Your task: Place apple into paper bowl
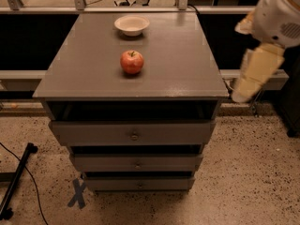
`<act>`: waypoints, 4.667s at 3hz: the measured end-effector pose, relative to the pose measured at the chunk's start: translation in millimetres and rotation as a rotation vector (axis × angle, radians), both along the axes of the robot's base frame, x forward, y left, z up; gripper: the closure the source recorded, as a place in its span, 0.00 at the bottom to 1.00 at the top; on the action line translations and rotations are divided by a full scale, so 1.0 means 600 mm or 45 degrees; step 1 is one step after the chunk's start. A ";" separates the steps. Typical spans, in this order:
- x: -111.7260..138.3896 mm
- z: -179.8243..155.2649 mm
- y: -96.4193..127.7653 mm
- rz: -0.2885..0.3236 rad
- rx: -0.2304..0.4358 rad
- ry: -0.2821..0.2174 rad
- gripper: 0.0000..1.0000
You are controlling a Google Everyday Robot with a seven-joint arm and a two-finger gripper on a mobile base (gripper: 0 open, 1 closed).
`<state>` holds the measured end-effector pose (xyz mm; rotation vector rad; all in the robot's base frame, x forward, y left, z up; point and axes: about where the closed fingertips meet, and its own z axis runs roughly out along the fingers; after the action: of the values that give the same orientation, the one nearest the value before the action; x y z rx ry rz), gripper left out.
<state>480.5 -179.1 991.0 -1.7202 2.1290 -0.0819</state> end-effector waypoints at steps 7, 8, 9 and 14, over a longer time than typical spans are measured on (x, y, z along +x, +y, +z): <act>0.306 -0.117 0.215 -0.104 1.131 -0.248 0.00; 0.329 -0.145 0.257 -0.074 1.184 -0.311 0.00; 0.368 -0.197 0.336 -0.018 1.190 -0.265 0.00; 0.365 -0.202 0.361 0.005 1.195 -0.245 0.24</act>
Offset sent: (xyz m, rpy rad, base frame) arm 0.1909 0.1177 0.0143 0.7199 -0.3482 -0.0448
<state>699.7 37.6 869.9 -1.0867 1.6011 0.6253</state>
